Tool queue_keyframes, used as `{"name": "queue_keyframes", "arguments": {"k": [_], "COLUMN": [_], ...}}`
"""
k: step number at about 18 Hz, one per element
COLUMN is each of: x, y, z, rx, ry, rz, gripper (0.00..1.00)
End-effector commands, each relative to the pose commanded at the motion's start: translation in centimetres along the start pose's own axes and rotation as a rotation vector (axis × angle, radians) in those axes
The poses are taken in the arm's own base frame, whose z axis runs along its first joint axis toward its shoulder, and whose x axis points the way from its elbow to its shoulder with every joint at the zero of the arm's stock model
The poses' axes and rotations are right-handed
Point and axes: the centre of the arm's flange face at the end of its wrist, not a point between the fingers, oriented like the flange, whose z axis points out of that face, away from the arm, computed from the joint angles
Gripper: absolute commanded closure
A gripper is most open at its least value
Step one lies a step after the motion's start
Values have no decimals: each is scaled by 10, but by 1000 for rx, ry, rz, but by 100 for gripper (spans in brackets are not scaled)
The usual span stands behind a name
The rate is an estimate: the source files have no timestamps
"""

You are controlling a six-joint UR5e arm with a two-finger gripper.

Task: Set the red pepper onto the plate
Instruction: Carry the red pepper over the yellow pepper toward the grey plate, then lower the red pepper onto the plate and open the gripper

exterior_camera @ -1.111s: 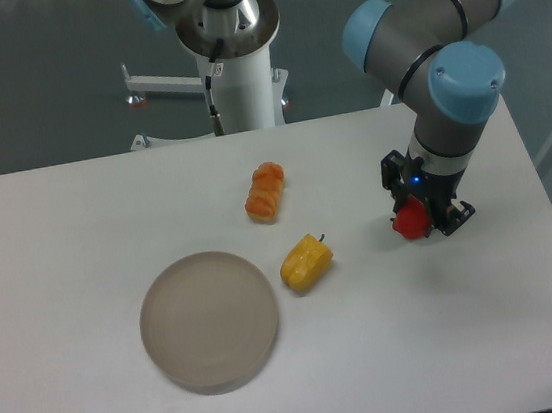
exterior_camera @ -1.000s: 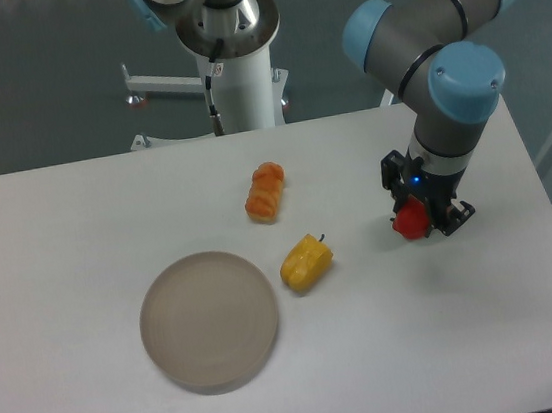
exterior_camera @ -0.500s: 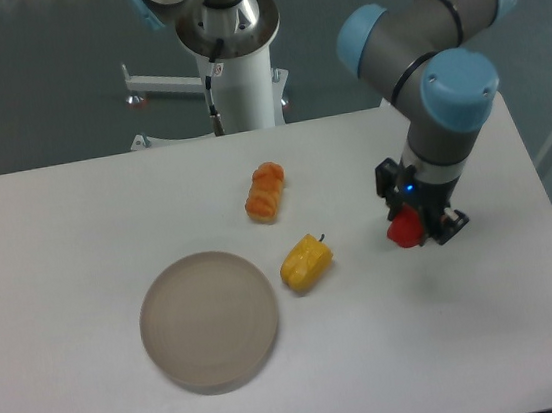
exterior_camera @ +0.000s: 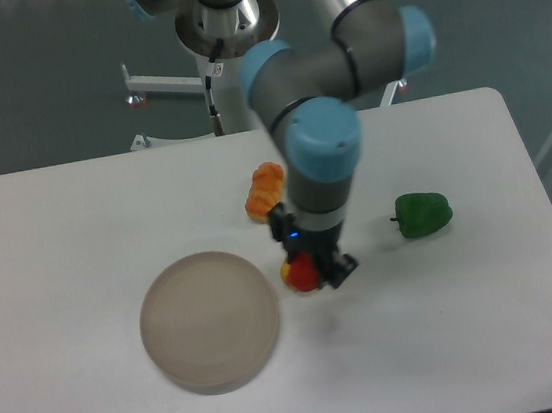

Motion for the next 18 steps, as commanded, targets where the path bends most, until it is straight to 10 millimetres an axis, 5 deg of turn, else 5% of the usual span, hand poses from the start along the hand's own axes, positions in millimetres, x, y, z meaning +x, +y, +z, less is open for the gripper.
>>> {"name": "queue_keyframes", "arguments": {"k": [5, 13, 16, 18], "x": [43, 70, 71, 72], "y": [-35, -49, -49, -49], "z": [36, 77, 82, 84], "rx": [19, 20, 16, 16], "ry": [-9, -3, 5, 9], "rz": [-60, -93, -80, -59], "gripper": [64, 61, 46, 10]}}
